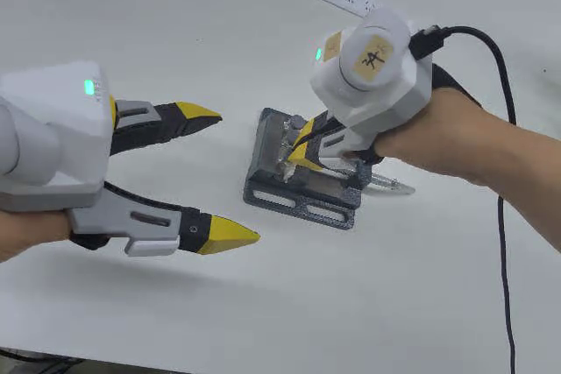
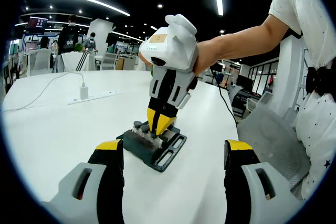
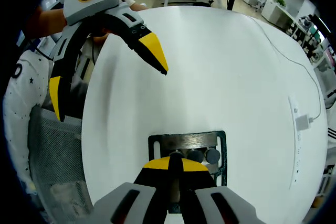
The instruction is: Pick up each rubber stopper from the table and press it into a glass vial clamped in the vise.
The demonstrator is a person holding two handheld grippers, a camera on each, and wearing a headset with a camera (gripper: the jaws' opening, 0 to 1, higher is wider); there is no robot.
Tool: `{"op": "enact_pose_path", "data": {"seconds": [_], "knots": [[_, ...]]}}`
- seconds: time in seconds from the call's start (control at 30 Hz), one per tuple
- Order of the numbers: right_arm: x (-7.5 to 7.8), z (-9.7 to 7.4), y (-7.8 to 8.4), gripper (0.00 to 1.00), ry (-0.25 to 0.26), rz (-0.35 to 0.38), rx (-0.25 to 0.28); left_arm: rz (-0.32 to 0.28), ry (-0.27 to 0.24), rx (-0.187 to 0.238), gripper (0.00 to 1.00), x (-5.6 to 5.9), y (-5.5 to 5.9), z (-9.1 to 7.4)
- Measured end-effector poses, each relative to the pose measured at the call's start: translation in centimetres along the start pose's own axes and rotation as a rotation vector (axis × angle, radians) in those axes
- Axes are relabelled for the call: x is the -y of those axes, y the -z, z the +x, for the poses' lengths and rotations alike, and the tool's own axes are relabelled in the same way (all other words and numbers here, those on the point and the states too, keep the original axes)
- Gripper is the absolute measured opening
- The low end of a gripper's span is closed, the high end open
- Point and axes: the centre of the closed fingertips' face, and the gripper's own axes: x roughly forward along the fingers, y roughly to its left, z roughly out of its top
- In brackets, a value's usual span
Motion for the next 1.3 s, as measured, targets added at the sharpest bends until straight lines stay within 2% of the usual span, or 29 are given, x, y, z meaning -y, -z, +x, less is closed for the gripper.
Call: {"op": "enact_pose_path", "data": {"seconds": [0.13, 0.27, 0.4, 0.43, 0.47, 0.57, 1.1, 1.3], "knots": [[0.0, 0.2, -0.1, 0.00, 0.014, -0.025, -0.025, 0.002, -0.002, 0.002, 0.77, 0.1, -0.1, 0.0], [0.2, 0.0, 0.0, 0.01, 0.005, -0.005, -0.012, 0.006, -0.004, -0.001, 0.77, 0.2, -0.2, 0.0], [0.0, -0.1, -0.1, 0.01, 0.018, -0.039, -0.015, 0.013, 0.003, -0.011, 0.77, 0.5, -0.3, 0.0], [0.0, -0.1, -0.1, 0.02, 0.018, -0.019, -0.008, 0.017, 0.005, -0.013, 0.77, 0.6, -0.4, 0.0], [0.0, -0.1, -0.2, 0.02, 0.022, 0.035, 0.008, 0.022, 0.006, -0.014, 0.77, 0.7, -0.4, -0.1], [0.0, -0.3, 0.0, 0.02, 0.026, 0.011, 0.032, 0.024, 0.002, -0.014, 0.77, 0.7, -0.7, -0.3], [0.2, -0.6, -0.1, 0.03, 0.054, 0.037, 0.070, 0.039, -0.022, -0.026, 0.77, 0.7, -1.1, -1.1], [0.3, -2.4, -0.3, 0.04, 0.091, 0.097, 0.158, 0.049, -0.027, -0.037, 0.77, 0.7, -1.0, -1.4]]}}
